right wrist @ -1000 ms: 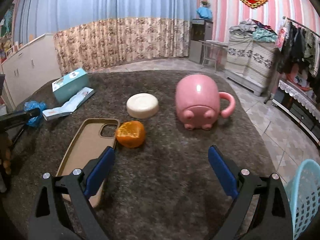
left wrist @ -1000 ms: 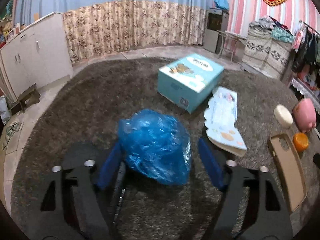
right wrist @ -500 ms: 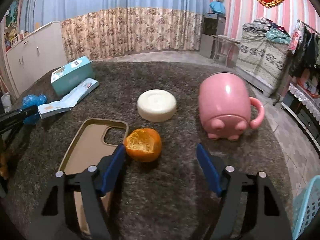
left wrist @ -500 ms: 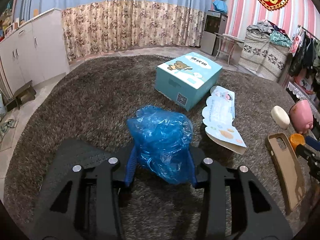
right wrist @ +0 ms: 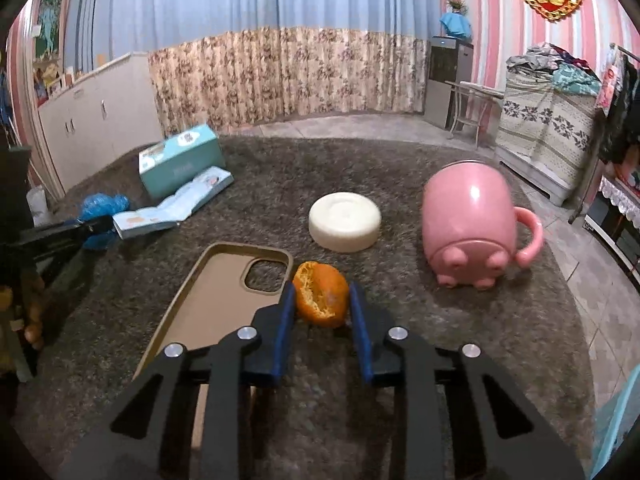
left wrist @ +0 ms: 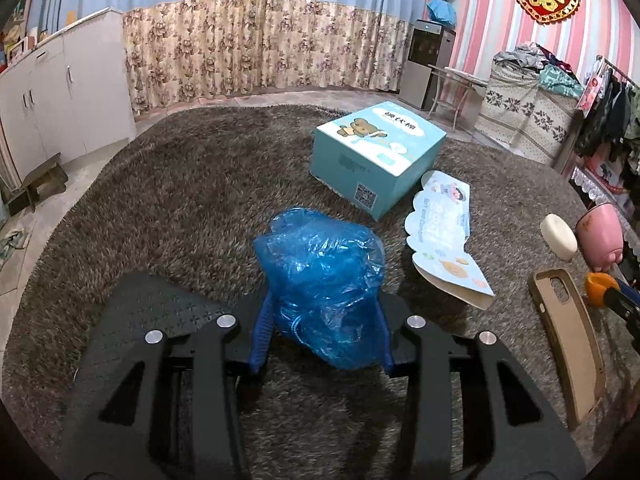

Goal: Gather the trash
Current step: 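Grasp the orange peel with the right gripper while the left gripper holds the blue bag, then carry the blue bag and orange peel over the blue basket and open both grippers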

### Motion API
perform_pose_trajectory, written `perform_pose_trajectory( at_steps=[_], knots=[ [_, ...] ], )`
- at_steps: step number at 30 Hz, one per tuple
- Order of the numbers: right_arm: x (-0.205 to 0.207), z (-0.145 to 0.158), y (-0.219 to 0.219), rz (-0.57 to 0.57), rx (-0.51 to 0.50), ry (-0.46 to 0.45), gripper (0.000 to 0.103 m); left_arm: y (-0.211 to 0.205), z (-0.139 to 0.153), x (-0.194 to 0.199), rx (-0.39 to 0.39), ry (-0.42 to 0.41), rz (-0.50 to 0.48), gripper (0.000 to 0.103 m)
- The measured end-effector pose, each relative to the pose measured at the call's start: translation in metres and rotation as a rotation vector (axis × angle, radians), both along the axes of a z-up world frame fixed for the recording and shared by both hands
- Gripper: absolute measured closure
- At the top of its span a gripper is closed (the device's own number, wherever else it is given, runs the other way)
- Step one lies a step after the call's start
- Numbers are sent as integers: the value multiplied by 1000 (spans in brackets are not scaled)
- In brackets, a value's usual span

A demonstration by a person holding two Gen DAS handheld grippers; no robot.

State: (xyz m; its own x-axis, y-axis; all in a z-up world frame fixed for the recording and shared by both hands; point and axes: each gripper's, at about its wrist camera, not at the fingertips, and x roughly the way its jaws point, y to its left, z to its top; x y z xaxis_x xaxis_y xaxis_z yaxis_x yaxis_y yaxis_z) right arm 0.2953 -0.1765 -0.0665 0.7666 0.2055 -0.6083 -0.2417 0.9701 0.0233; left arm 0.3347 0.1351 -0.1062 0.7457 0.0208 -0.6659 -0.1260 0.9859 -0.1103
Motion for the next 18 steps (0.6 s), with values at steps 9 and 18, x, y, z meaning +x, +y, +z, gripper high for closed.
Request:
perform_pose_trajectory(
  at_steps=[9, 18],
  knots=[
    [-53, 26, -38, -92, -5, -19, 75, -45, 32, -45, 55, -76, -118, 64],
    [-130, 54, -92, -269, -45, -84, 75, -127, 65, -90, 44, -147, -294, 64]
  ],
)
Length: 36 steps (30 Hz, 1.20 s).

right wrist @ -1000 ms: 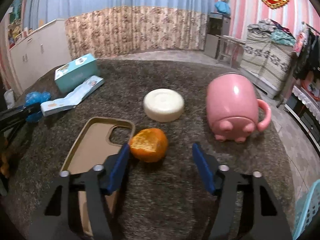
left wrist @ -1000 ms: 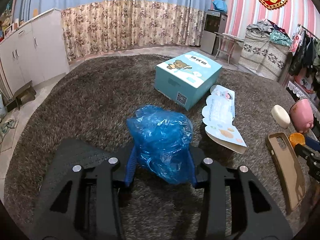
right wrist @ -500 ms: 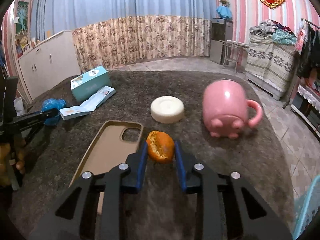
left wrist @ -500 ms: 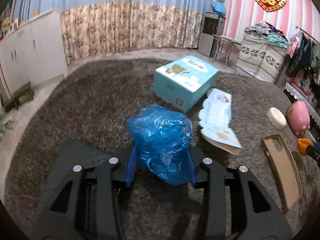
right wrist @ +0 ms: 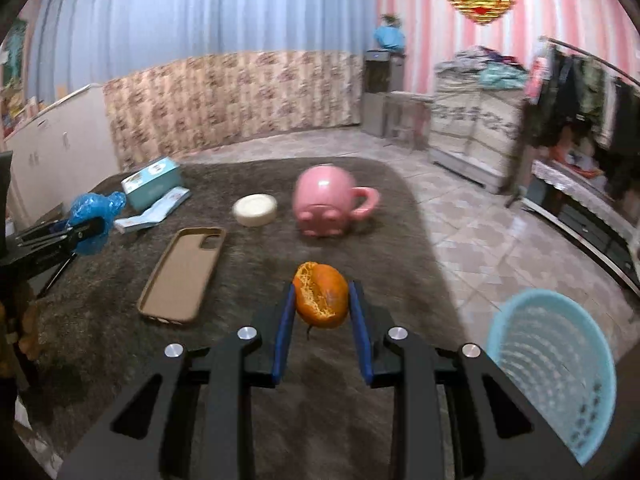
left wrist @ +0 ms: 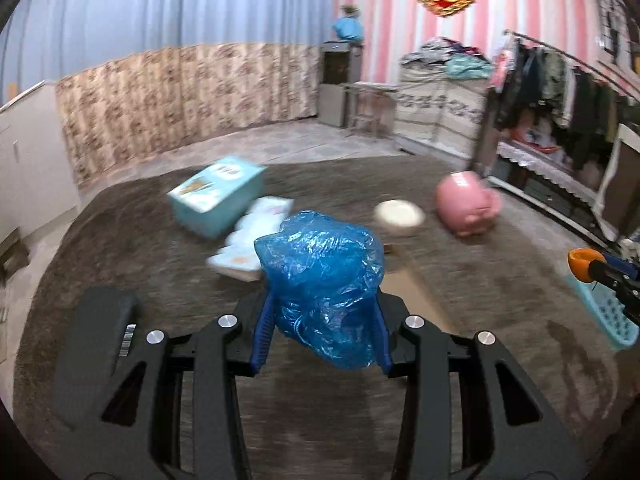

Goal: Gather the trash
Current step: 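Carry the blue bag and orange peel over the blue basket and open both grippers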

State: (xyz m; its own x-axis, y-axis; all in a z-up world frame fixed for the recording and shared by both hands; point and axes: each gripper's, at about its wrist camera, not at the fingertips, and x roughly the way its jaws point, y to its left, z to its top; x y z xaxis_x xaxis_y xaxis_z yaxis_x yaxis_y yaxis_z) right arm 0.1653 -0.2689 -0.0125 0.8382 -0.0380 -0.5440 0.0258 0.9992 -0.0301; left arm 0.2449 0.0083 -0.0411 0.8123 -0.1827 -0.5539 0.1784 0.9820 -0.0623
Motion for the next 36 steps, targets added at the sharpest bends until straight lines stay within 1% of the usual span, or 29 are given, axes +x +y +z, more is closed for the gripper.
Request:
perform_pose_trajectory(
  at_steps=[3, 6, 9, 13, 15, 17, 18, 20, 22, 25, 29, 32, 36],
  knots=[
    [-20, 5, -23, -81, -9, -23, 75, -31, 7, -8, -17, -19, -51, 64],
    [-39, 11, -59, -186, 8, -61, 75, -63, 11, -9, -28, -21, -92, 64],
    [-52, 18, -88, -274, -12, -92, 75, -96, 19, -12, -28, -40, -146, 64],
    [-69, 20, -129, -378, 29, -120, 75, -147, 33, -21, -34, -88, -235, 64],
    [-71, 16, -142, -410, 39, -115, 75, -167, 37, -23, -40, -102, -269, 64],
    [-72, 12, -155, -438, 43, -103, 75, -197, 40, -29, -48, -110, -314, 64],
    [-72, 9, -159, -450, 43, -97, 75, -204, 41, -29, -50, -111, -326, 64],
    [-74, 5, -168, -472, 44, -89, 75, -232, 41, -33, -44, -111, -370, 64],
    [-75, 3, -178, -489, 51, -89, 75, -262, 40, -37, -23, -119, -416, 64],
    [-78, 2, -191, -520, 64, -97, 75, -293, 41, -43, -19, -128, -465, 64],
    [-78, -2, -208, -555, 73, -100, 75, -328, 39, -44, -39, -122, -524, 63],
    [-79, -7, -217, -573, 67, -91, 75, -352, 27, -37, -45, -70, -560, 63],
    [-83, -12, -231, -598, 73, -79, 75, -374, 5, -33, -18, -12, -567, 63]
  ],
)
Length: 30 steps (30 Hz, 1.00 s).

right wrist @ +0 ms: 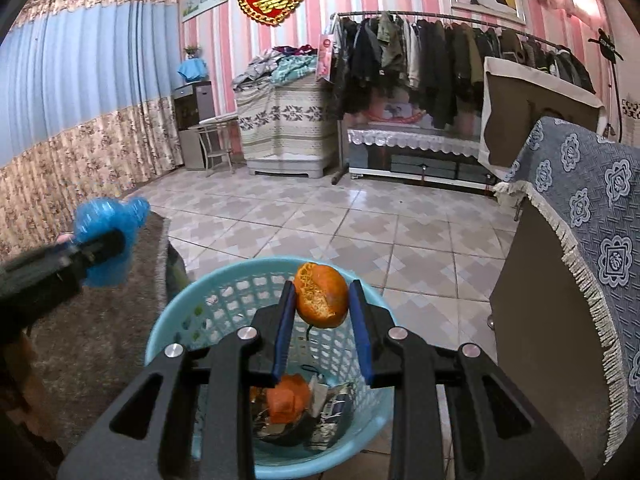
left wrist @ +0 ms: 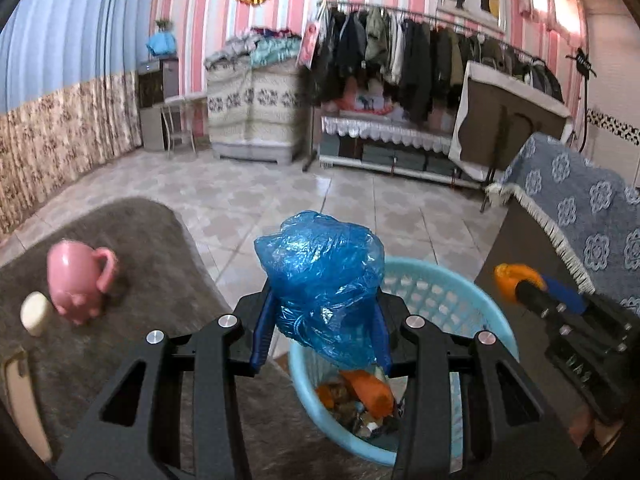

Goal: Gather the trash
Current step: 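Carry the blue bag and orange peel over the blue basket and open both grippers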

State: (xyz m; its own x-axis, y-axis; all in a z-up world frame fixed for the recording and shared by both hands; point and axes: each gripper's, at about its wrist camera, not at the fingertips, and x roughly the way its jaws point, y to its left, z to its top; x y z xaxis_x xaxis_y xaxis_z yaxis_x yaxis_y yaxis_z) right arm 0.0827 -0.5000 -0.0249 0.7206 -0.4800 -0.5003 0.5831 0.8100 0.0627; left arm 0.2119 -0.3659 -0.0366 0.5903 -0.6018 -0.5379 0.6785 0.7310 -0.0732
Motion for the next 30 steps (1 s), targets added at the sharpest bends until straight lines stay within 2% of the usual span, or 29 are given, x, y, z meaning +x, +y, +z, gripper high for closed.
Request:
perform_pose_trajectory(
  at_steps=[5, 11, 12, 14, 16, 22, 30],
  knots=[
    [-8, -5, -12, -24, 32, -8, 75, -22, -26, -2, 42, -2, -16, 63],
    [-5, -12, -5, -16, 66, -7, 75, -31, -34, -3, 32, -2, -26, 63],
    [-2, -12, -5, -10, 63, 0, 75, -32, -34, -4, 28, -7, -24, 60],
    [-1, -13, -3, -4, 62, 4, 75, -34, -34, -7, 25, -10, -25, 42],
    [-2, -12, -3, -6, 62, 3, 75, -33, -34, -11, 22, -31, -29, 32],
    [3, -13, -5, -5, 58, 13, 75, -17, -24, -8, 15, -97, 46, 16],
    [15, -19, 6, 14, 64, 17, 75, 24, -7, 5, 0, -156, 188, 6]
  ],
)
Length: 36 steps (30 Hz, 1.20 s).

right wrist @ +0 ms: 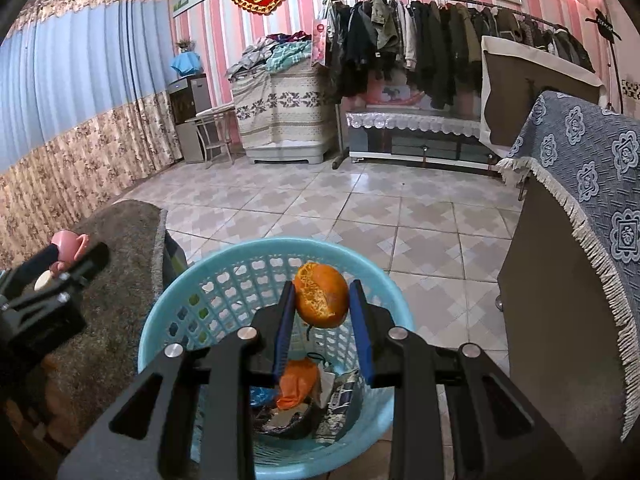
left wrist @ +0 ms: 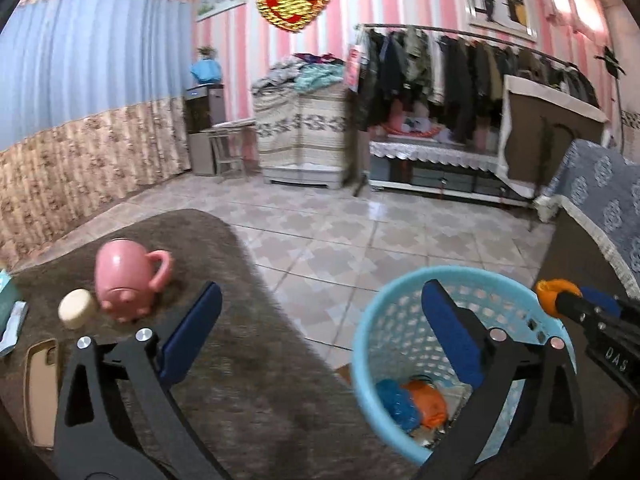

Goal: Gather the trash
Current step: 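Carry the blue bag and orange peel over the blue basket and open both grippers, then move both tools back over the rug toward the remaining items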

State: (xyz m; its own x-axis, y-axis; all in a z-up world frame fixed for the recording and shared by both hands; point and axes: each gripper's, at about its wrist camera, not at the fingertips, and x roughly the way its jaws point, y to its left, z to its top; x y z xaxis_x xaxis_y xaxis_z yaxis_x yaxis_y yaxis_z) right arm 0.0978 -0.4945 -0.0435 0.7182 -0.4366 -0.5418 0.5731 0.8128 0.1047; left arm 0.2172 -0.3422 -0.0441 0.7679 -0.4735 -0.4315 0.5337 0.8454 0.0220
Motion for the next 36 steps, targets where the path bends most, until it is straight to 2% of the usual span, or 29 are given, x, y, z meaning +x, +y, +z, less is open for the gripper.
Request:
perform_pose_trajectory(
  at_steps=[9, 10, 11, 13, 16, 17, 18, 21, 23, 27, 30, 36],
  knots=[
    [20, -13, 13, 29, -28, 27, 71, 13, 0, 12, -15, 25, 34, 6],
    [21, -14, 15, 33, -32, 22, 65, 13, -1, 12, -12, 26, 35, 6],
    [21, -14, 17, 35, -37, 21, 54, 14, -2, 12, -9, 25, 37, 6],
    [22, -13, 20, 28, -63, 24, 39, 14, -2, 13, -5, 25, 44, 6],
    [20, -7, 24, 18, -101, 19, 28, 15, -1, 15, -4, 33, 52, 6],
    [19, -5, 26, 11, -114, 16, 20, 16, -1, 14, -3, 33, 55, 6],
    [18, -3, 27, 5, -125, 12, 19, 18, 1, 15, -1, 32, 61, 6],
    [18, 2, 30, 13, -133, 9, 17, 26, 4, 16, -7, 31, 74, 6],
    [18, 7, 35, 13, -153, 7, 10, 33, 9, 17, -20, 34, 82, 6],
    [19, 16, 46, 30, -181, -11, 9, 47, 20, 18, -31, 32, 97, 6],
    [19, 25, 53, 53, -189, -36, 9, 58, 25, 16, -11, 22, 96, 6],
    [26, 33, 65, 83, -167, -58, 8, 103, 41, 10, -20, -4, 159, 6]
  ],
)
